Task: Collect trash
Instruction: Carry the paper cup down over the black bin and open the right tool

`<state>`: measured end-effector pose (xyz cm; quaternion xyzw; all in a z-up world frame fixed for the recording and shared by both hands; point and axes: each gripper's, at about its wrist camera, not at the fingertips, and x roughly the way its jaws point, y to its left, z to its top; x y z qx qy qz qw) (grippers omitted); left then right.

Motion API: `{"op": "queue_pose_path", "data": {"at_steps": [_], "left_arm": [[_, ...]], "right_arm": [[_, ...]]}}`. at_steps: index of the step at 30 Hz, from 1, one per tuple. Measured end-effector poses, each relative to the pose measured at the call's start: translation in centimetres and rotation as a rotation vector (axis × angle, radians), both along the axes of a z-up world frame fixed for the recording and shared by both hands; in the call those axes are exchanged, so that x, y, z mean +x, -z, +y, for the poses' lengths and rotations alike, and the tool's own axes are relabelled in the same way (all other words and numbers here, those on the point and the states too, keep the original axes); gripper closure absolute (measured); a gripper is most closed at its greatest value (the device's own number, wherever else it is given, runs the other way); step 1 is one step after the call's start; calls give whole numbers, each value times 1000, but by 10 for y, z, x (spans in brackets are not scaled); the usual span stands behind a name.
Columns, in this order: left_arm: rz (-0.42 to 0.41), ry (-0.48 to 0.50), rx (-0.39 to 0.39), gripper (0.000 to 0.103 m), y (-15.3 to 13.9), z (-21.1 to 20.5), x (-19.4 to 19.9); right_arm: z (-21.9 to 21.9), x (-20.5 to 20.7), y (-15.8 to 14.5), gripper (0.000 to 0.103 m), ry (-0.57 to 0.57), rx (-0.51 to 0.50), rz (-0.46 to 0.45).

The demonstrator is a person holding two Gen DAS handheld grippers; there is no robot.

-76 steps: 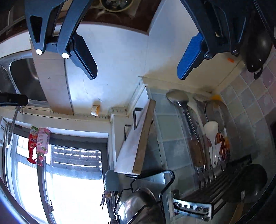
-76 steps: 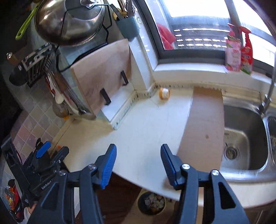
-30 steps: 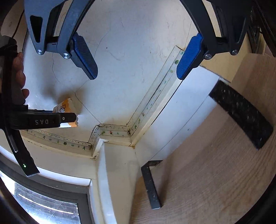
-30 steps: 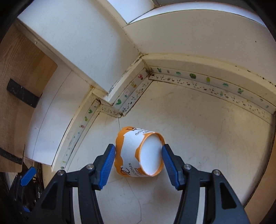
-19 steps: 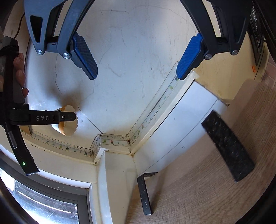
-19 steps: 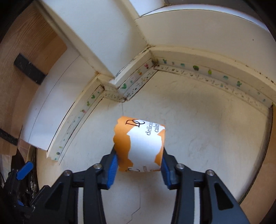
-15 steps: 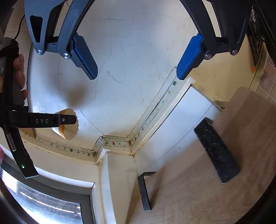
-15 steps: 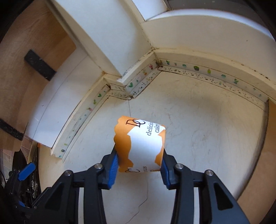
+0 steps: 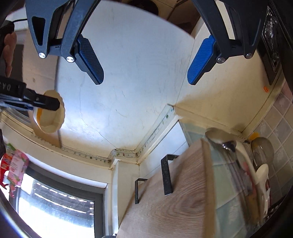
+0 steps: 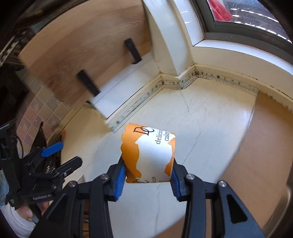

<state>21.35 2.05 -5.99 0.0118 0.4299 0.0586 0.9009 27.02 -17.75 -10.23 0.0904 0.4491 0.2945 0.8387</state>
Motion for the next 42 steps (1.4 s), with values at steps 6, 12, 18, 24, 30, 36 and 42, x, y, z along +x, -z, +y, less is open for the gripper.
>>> {"op": "queue_pose_path", "data": {"at_steps": [6, 12, 18, 24, 30, 36, 42], "left_arm": [[-31, 86, -67, 9, -11, 24, -77], [-3, 141, -143, 1, 7, 47, -136], [121, 140, -208, 1, 64, 67, -173], [210, 89, -253, 1, 139, 85, -206], [251, 21, -217, 1, 233, 92, -234], [317, -20, -155, 1, 333, 97, -242], [342, -36, -116, 1, 411, 100, -237]], "right_arm": [[20, -96, -9, 61, 126, 13, 8], [53, -170, 5, 61, 188, -13, 21], [77, -220, 53, 61, 236, -60, 138], [102, -256, 120, 61, 215, -205, 161], [114, -267, 226, 61, 155, -230, 272], [125, -260, 341, 58, 127, -230, 381], [138, -238, 428, 56, 124, -255, 425]]}}
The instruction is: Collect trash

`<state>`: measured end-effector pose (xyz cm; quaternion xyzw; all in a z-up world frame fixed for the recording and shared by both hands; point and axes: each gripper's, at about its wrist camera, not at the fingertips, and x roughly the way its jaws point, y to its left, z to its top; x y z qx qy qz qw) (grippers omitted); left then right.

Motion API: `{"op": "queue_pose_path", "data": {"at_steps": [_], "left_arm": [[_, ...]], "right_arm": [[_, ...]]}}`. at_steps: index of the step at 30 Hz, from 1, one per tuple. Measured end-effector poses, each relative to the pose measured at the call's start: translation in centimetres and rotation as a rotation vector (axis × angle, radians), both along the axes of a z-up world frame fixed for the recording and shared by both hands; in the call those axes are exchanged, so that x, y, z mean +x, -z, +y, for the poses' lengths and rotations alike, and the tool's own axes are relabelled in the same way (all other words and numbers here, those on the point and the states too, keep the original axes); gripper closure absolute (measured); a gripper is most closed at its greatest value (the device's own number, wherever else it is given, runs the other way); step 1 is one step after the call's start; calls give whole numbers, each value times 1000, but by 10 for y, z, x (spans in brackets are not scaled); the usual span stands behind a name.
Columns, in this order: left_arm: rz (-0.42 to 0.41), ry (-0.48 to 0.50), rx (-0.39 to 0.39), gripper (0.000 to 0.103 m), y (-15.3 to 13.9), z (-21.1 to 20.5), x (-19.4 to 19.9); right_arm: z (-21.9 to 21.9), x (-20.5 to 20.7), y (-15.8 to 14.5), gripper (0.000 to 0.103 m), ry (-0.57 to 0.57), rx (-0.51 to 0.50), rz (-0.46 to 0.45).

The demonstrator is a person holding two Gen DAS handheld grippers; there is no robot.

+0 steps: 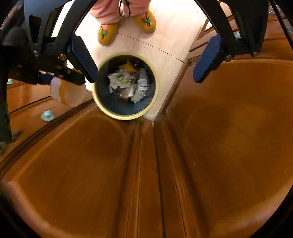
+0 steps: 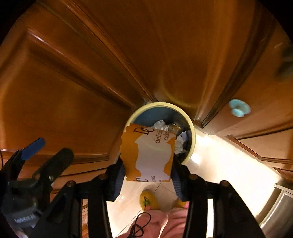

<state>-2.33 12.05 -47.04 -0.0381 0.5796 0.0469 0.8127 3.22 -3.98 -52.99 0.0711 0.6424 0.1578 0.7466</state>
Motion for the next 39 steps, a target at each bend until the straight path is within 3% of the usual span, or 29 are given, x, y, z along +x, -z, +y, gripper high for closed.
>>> {"op": "queue_pose_path", "data": {"at_steps": [4, 8, 11, 19, 25, 30, 39], "left_arm": [[17, -37, -7, 1, 34, 10, 11], [26, -72, -18, 1, 46, 16, 16], [34, -66, -10, 1, 45, 11, 18], [18, -59, -5, 1, 19, 0, 23], [-2, -41, -11, 1, -29, -10, 20], [-12, -16, 3, 1, -93, -17, 14], [-93, 22, -8, 1, -230, -28, 8]], "right_arm": [[3, 15, 35, 53, -16, 3, 9], [7, 27, 55, 36, -24, -21, 30], [8, 31, 51, 28, -32, -31, -3], [-4, 24, 20, 27, -37, -24, -12], [-24, 8, -32, 27, 8, -43, -33], [-37, -3, -94, 27, 31, -41, -46], [-60, -21, -245, 26, 103, -2, -179]]}}
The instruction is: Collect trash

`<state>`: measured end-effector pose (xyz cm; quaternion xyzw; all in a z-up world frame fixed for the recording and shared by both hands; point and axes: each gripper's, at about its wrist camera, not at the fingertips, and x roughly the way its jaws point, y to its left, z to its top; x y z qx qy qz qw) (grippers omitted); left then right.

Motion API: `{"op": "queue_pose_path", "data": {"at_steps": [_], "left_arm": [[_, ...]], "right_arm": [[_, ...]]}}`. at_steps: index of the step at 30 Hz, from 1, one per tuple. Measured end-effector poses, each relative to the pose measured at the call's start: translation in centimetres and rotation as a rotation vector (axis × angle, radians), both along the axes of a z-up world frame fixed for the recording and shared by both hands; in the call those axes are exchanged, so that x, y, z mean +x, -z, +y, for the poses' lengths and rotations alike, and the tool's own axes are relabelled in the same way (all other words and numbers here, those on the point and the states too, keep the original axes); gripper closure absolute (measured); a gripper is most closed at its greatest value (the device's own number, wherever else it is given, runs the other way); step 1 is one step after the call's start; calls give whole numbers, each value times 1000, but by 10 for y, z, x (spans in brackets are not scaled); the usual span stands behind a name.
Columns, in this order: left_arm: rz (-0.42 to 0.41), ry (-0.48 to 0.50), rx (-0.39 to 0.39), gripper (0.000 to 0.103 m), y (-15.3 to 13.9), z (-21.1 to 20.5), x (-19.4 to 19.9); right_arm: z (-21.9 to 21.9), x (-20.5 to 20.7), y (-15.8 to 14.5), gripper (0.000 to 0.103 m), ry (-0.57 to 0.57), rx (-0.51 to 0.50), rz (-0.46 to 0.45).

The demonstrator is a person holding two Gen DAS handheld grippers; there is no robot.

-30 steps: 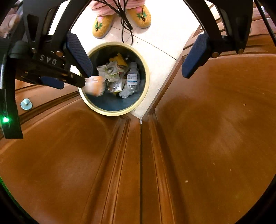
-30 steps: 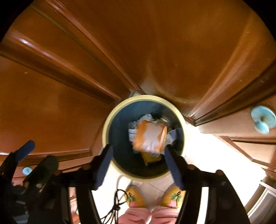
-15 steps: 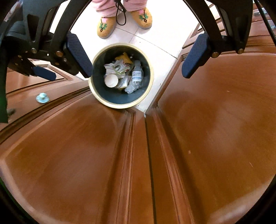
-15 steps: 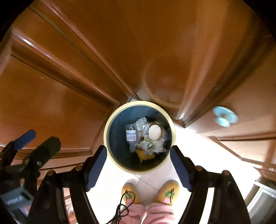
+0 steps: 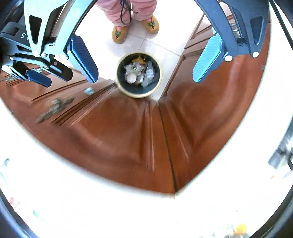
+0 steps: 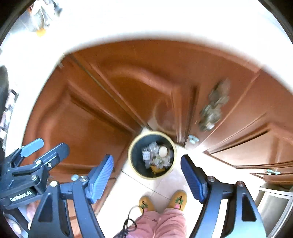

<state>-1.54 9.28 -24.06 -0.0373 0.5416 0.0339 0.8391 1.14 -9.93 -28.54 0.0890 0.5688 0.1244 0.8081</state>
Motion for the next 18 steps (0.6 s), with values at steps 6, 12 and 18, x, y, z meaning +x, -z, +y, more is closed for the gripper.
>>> {"op": "queue_pose_path", "data": {"at_steps": [6, 12, 18], "left_arm": [[-75, 8, -5, 1, -92, -6, 5], [-203, 48, 17, 1, -178, -18, 10], [-300, 44, 27, 1, -239, -29, 13]], "right_arm": [[-15, -5, -98, 26, 63, -3, -102], [-31, 0, -182, 26, 106, -16, -202], [-44, -12, -245, 26, 160, -15, -316]]}}
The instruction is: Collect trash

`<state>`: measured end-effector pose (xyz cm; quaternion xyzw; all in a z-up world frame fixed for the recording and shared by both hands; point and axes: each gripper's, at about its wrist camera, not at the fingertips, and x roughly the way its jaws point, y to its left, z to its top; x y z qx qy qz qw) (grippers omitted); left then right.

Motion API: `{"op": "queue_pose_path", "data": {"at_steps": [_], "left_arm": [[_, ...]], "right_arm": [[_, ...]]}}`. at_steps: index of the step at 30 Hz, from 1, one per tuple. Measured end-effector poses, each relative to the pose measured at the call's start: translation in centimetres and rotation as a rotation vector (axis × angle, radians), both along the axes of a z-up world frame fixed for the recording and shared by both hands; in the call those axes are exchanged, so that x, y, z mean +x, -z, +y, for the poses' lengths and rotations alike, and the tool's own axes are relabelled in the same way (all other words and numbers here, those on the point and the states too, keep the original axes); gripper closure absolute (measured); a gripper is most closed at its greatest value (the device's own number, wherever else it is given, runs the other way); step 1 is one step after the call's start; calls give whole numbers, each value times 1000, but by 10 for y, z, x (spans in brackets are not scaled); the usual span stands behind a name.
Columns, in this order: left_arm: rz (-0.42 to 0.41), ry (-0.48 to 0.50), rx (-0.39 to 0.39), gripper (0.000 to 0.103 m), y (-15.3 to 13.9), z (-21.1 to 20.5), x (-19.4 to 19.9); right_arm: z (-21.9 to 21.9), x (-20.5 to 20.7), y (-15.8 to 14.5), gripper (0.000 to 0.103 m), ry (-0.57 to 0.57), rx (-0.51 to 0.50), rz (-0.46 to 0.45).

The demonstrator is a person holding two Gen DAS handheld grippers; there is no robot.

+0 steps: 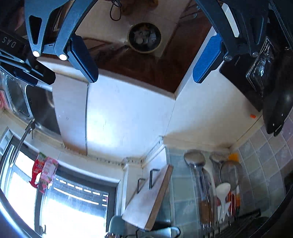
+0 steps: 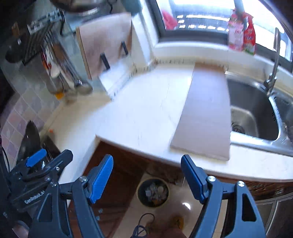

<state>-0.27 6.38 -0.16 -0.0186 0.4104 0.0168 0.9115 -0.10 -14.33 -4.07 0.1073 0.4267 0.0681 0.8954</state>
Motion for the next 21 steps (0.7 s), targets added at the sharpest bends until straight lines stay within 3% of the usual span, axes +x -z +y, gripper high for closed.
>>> {"op": "queue_pose_path", "data": {"at_steps": [11, 21], "left_arm": [[-88, -9, 27, 1, -54, -17, -12], [-75, -22, 21, 1, -52, -19, -12]], "right_arm": [[-2, -12, -43, 26, 21, -54, -116], [6, -12, -44, 26, -9, -67, -140]]}}
